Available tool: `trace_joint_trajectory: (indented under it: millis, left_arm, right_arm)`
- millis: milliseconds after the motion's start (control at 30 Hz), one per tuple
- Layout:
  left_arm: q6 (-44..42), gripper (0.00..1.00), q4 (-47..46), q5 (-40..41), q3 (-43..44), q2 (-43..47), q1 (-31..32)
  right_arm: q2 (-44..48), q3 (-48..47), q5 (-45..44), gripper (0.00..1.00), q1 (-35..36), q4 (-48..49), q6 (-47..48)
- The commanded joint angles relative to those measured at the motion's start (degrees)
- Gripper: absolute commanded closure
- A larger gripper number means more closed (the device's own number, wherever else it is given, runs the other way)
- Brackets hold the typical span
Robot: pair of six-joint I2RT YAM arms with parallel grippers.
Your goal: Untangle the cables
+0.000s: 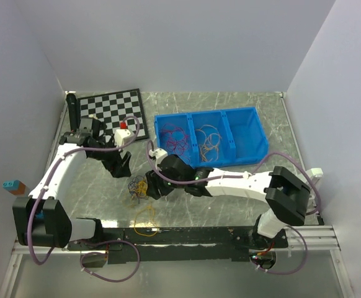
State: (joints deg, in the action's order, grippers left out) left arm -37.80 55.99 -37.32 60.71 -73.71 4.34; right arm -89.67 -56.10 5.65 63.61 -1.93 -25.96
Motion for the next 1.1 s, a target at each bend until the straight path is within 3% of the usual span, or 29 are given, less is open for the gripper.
trace_joint_trajectory:
  millis: [0, 367, 500, 700, 867, 967, 1067]
  left_arm:
    - [-8.78, 0.14, 0.71, -6.8, -2.34, 0.68, -0.3]
    - [-8.69, 0.22, -1.49, -9.87, -3.4, -9.16, -0.12]
    - [-9.57, 0.24, -1.75, -9.44, -4.19, -12.06, 1.19]
    - [-7.73, 0.29, -5.53, -8.21, -5.6, -14.0, 4.01]
    - [-6.85, 0.38, -5.71, -8.74, -5.16, -15.85, 6.2]
    - [-5.62, 0.49, -7.73, -8.03, -5.95, -15.41, 7.08]
    - [-4.65, 0.76, -9.14, -7.16, -5.86, -15.15, 7.09]
  right_arm:
    - [-3.14, -3.32, 1.99, 0.41, 0.11, 6.33, -1.38]
    - [-9.38, -5.87, 3.14, 0.53, 0.11, 9.32, -0.06]
    - [-9.82, -6.31, 2.26, 0.67, 0.11, 9.41, 0.47]
    - [-8.42, -4.64, 1.12, 0.97, 0.11, 9.93, 0.47]
    - [-7.28, -3.49, 0.68, 1.0, 0.11, 10.2, 0.55]
    - [-6.75, -3.32, 0.77, 1.0, 0.11, 10.28, 0.55]
    - [-5.61, -2.62, 0.68, 1.0, 0.11, 10.02, 0.47]
